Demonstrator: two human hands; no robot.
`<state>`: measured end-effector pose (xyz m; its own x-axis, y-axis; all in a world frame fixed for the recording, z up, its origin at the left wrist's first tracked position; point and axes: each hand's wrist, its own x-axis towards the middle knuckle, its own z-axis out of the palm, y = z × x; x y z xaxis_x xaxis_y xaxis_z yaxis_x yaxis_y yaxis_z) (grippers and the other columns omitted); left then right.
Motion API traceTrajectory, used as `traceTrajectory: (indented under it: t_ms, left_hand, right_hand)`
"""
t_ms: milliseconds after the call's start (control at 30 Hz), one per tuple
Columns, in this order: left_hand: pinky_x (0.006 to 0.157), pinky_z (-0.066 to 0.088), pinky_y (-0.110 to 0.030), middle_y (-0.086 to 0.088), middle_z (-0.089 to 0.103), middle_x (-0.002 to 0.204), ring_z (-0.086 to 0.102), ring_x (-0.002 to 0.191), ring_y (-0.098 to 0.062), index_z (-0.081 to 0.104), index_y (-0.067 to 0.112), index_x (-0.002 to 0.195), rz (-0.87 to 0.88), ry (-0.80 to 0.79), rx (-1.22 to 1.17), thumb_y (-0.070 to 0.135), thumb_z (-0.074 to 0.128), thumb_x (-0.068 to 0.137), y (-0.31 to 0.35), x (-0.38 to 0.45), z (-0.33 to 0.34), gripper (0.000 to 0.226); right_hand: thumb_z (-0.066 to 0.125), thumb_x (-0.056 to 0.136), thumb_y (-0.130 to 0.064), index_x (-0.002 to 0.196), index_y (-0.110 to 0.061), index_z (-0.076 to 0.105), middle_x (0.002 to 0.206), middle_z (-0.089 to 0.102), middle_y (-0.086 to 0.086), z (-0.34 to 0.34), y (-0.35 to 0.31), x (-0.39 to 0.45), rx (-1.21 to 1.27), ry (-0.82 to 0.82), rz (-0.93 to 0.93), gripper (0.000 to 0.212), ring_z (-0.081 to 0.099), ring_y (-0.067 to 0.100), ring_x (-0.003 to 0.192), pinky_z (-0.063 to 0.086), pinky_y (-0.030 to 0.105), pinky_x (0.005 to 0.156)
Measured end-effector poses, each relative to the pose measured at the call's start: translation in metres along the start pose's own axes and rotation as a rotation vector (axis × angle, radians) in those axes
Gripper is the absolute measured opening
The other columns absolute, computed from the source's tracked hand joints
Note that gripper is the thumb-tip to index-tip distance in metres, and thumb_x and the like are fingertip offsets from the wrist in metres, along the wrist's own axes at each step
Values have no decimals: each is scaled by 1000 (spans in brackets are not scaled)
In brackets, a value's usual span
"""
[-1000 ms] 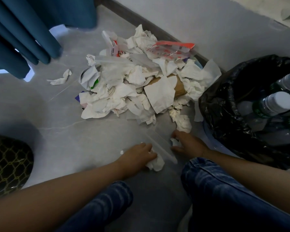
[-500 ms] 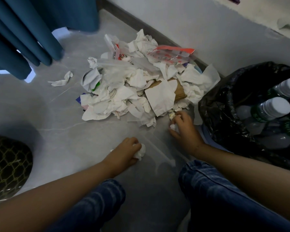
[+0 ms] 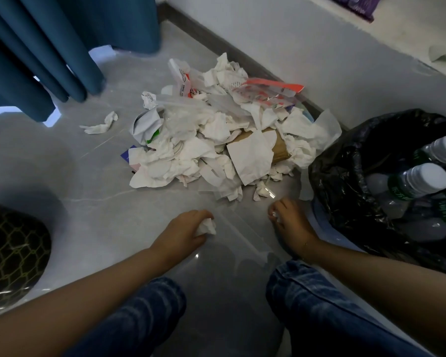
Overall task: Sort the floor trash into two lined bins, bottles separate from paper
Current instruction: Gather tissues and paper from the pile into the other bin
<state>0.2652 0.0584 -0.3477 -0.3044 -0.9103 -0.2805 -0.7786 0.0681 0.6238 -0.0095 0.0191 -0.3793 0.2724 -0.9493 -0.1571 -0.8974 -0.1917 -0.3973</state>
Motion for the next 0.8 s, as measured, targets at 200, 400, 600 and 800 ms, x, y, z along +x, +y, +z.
traceTrajectory:
  t_ms: [200,400,600,800]
  left_hand:
    - [86,32,-16,2,58,120,51,107,-11,54,21,121,-10,40,-33,18,63,86,3,2,-7,36]
    - [79,33,-15,2,59,115,51,100,-9,56,21,118,-11,57,-29,17,63,85,0,1,-20,34]
    - [80,33,-17,1,60,115,54,102,-12,56,20,116,-39,69,-34,15,63,84,-5,5,-23,33]
    - [82,33,-16,2,59,117,51,100,-8,55,21,119,-56,59,-19,17,63,85,-6,5,-25,35]
  right_hand:
    - [68,79,-3,83,-7,65,89,59,11,-10,-15,9,196,18,-41,7,55,26,87,42,31,73]
    - [65,78,-3,86,-12,62,94,63,4,-27,-42,30,391,150,49,12,56,16,90,38,22,74]
    - [64,83,-5,127,-12,36,107,55,10,-34,-34,47,305,-157,283,52,57,28,97,41,27,73]
    - [62,86,-13,138,-19,32,120,57,14,-21,-37,63,182,-283,278,60,60,32,92,49,38,76]
